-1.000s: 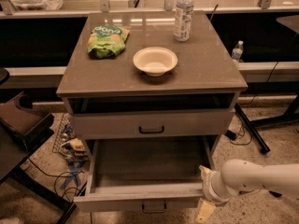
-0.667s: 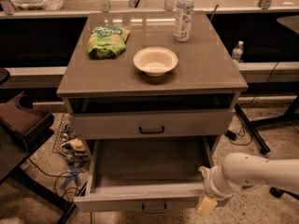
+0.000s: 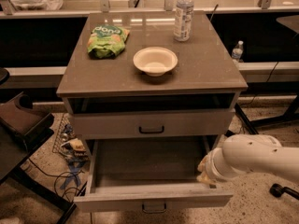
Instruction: Open middle drawer
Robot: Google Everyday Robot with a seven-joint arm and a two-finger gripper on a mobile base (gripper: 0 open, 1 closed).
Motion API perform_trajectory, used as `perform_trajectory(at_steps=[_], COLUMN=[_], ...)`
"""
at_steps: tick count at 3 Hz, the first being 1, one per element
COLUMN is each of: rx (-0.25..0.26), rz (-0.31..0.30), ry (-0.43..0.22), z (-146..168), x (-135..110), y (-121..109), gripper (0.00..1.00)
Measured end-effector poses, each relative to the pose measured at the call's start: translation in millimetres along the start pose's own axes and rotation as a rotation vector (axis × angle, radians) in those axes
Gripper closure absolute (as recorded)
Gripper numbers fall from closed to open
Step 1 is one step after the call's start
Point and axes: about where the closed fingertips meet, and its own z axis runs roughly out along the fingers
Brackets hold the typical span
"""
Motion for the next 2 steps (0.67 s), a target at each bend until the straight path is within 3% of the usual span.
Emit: perform_trajectory(at_steps=[1,2], rx=[0.037,0.032], rz=[-0.030,-0.080], ry=[-0.006,-0.008], z=[-6,34], x=[-5,7], y=[-27,-45], gripper=[0.87,1.00])
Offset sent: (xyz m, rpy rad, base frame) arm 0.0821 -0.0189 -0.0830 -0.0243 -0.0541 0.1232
